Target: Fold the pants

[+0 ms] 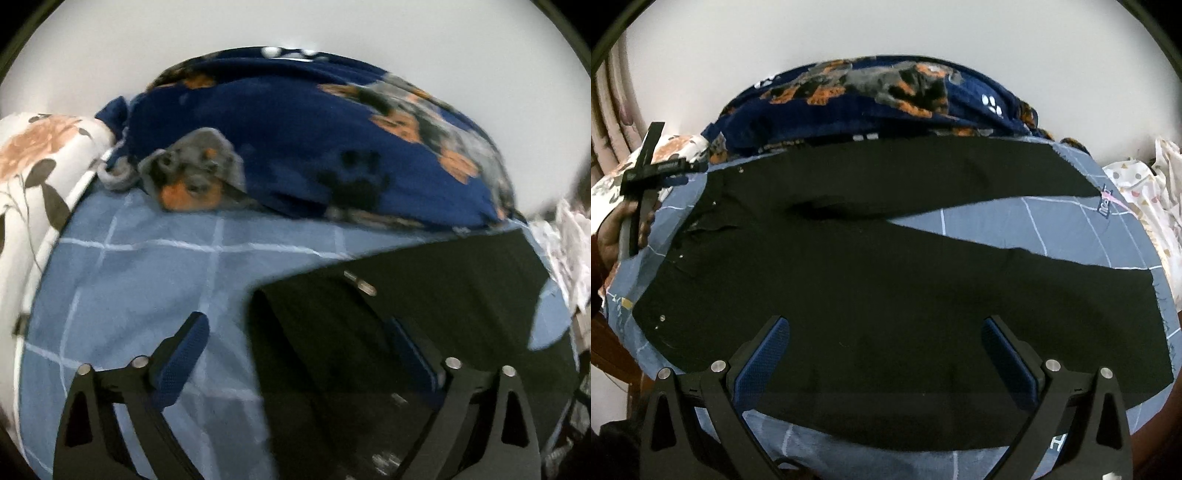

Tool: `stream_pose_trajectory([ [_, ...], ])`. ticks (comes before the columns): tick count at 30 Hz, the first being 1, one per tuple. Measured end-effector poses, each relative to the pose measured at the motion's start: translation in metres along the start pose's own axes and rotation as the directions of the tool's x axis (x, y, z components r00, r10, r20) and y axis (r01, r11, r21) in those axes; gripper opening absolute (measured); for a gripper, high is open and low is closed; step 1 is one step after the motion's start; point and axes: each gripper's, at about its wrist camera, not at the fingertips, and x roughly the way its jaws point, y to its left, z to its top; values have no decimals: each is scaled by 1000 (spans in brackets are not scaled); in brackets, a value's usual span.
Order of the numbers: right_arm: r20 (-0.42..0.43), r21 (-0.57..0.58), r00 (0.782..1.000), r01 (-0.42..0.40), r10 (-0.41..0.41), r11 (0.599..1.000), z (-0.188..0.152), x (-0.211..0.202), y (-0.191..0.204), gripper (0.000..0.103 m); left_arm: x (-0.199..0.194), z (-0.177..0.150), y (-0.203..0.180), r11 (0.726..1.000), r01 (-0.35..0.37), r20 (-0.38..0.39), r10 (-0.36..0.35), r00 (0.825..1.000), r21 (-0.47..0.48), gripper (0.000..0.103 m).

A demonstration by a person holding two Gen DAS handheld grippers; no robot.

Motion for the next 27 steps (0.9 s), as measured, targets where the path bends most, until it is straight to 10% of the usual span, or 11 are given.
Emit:
stream_pose_trajectory([
  [8,-45,8,999,15,-15,1000,-1,15,-1,103,40,20,9,996,32,-63,-27,998,83,93],
  [13,-66,7,998,18,-18,1000,-2,21,2,103,62,13,-6,983,69,-146,-44,988,171,50],
  [21,-63,9,998,11,-10,1000,3,22,2,103,23,5,-8,991,108,-32,-106,994,80,19],
  [27,11,83,991,-137,136,987,50,19,-5,103,-57,-17,-57,978,136,130,-157,979,155,16],
])
